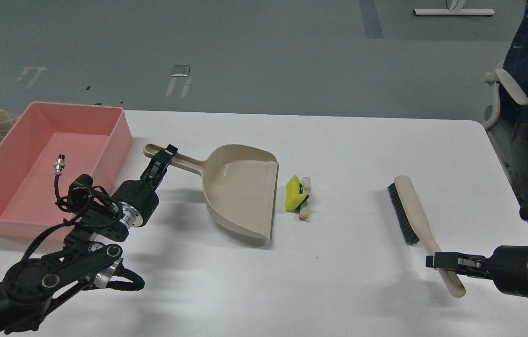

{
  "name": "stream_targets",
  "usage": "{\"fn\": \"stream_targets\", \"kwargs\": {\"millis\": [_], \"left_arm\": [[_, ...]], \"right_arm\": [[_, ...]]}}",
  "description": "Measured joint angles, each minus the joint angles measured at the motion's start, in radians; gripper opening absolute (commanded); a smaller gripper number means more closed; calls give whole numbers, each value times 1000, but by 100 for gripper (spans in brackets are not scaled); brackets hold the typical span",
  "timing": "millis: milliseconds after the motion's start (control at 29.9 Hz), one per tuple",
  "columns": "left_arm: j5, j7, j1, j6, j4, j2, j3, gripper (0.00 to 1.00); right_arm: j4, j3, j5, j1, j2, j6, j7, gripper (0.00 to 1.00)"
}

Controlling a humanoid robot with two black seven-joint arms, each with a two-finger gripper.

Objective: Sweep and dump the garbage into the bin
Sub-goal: 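Grasp the brush handle with the right gripper and lift it, then sweep the sponge and debris into the dustpan with the right gripper's brush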

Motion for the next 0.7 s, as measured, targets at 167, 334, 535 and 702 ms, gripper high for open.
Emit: {"fn": "stream_targets", "kwargs": {"millis": [167, 334, 535, 702], "left_arm": [[1, 0, 0, 0, 0, 1, 1, 0], [12, -3, 3, 0, 0, 3, 4, 0], [26, -3, 6, 0, 0, 4, 6, 0], [26, -23, 11, 0, 0, 2, 6, 0]], "right_arm": [[9, 5, 2, 8, 2, 0, -3, 0], [14, 15, 2, 15, 39, 0, -14, 0], [12, 35, 1, 21, 104, -2, -29, 0], [9, 44, 1, 25, 154, -2, -44, 0]]}}
